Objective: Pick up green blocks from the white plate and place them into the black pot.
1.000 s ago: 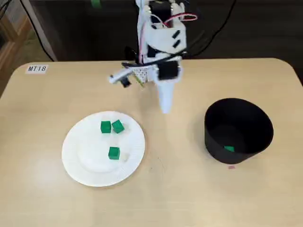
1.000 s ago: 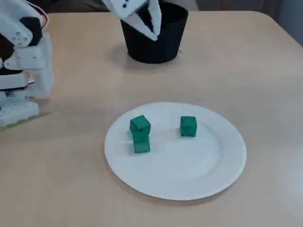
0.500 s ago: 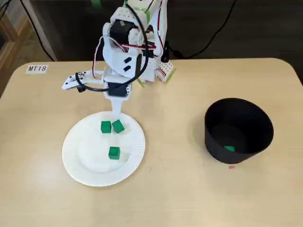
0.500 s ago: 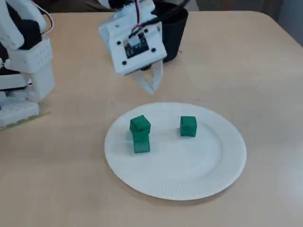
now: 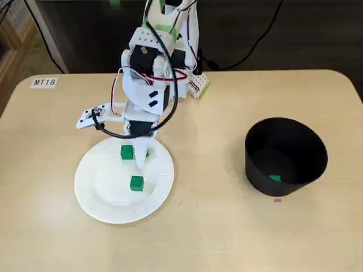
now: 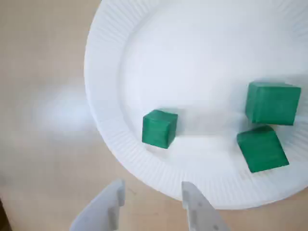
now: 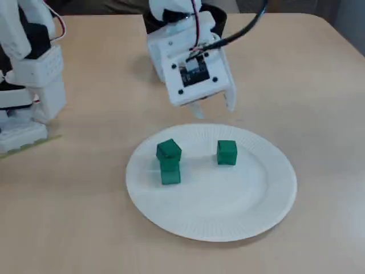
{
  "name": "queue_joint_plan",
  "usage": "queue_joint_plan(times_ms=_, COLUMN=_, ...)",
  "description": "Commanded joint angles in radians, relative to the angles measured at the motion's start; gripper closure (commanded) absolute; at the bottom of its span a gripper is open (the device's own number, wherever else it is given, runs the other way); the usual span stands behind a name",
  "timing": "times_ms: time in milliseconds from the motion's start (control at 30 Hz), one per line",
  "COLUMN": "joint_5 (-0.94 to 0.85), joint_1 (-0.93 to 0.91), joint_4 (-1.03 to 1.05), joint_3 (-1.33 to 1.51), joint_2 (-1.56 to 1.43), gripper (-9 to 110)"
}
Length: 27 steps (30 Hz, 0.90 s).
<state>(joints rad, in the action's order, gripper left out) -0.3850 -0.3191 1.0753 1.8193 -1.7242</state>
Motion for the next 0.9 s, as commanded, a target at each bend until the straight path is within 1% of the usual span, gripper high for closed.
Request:
queue_joint_plan(times_ms=0, joint_5=0.008, joint_1=0.008, joint_4=0.009, joint_3=-0.086, joint_2=0.046, gripper=81)
queue_joint_plan(times_ms=133, joint_5=0.015, joint_1=0.003, joint_4=0.026, joint_3=-0.156, joint_2=0.14, gripper=79)
queue_joint_plan(times_ms=400, joint_5=0.026, joint_1=0.008, joint_4=0.141, joint_3=-0.376, joint_2=0.362, gripper=79)
queue_joint_plan(times_ms=867, joint_5=0.061, joint_1=-0.034, joint_4=0.169, joint_3=-0.442, joint_2=0.48, gripper=77)
